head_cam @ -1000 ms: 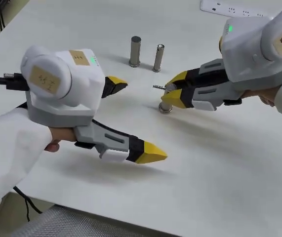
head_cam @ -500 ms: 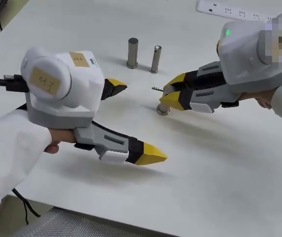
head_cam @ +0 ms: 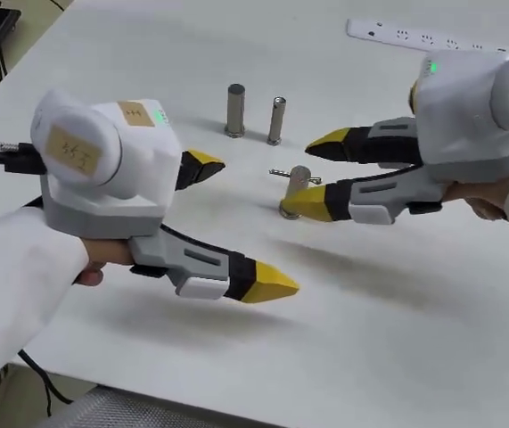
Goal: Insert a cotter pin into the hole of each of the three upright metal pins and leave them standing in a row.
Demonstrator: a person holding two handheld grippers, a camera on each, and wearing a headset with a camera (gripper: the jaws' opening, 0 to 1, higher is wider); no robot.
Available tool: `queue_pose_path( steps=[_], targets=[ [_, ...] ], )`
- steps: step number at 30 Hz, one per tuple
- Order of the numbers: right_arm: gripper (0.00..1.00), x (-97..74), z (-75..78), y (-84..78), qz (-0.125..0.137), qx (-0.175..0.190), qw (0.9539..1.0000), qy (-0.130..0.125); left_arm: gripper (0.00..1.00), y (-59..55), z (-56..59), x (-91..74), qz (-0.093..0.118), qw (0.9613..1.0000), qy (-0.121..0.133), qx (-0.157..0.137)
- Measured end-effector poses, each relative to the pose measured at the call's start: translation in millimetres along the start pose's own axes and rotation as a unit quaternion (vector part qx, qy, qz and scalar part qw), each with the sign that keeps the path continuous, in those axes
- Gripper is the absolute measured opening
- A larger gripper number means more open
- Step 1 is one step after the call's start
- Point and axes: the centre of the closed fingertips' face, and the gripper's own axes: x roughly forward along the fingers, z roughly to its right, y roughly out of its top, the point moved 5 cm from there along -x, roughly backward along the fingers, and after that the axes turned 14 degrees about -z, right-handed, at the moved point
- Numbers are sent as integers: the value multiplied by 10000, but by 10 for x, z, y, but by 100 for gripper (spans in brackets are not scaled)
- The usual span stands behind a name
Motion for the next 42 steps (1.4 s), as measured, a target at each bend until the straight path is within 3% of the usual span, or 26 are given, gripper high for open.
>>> queue_pose_path(
  steps=[2, 6, 11, 13, 21, 25, 32, 42],
  targets=[
    [49, -108, -27, -27, 97, 78, 9999, -47, 97, 13, -3, -14, -11, 10000, 19, -3],
    [57, -293, -78, -145, -25, 130, 9992, -372, 97, 75, 3, -61, 118, 9999, 21, -92],
    [72, -466, -150, -349, -27, 493, 9972, -565, 97, 124, 26, -113, 215, 9996, -12, -175],
    [80, -535, -191, -435, -14, 688, 9957, -622, 97, 138, 27, -131, 246, 9995, -4, -195],
    [92, -764, -327, -648, 93, 1211, 9886, -886, 97, 104, 20, -172, 186, 9994, -9, -284],
    [98, -877, -340, -726, 280, 1423, 9830, -1124, 97, 104, 15, -230, 180, 9993, 31, -338],
    [98, -935, -342, -851, 376, 1799, 9749, -1253, 97, 134, 5, -280, 221, 9990, 105, -369],
    [98, -1009, -338, -922, 393, 1959, 9704, -1355, 97, 175, -153, -346, 299, 9981, 294, -456]
  ],
)
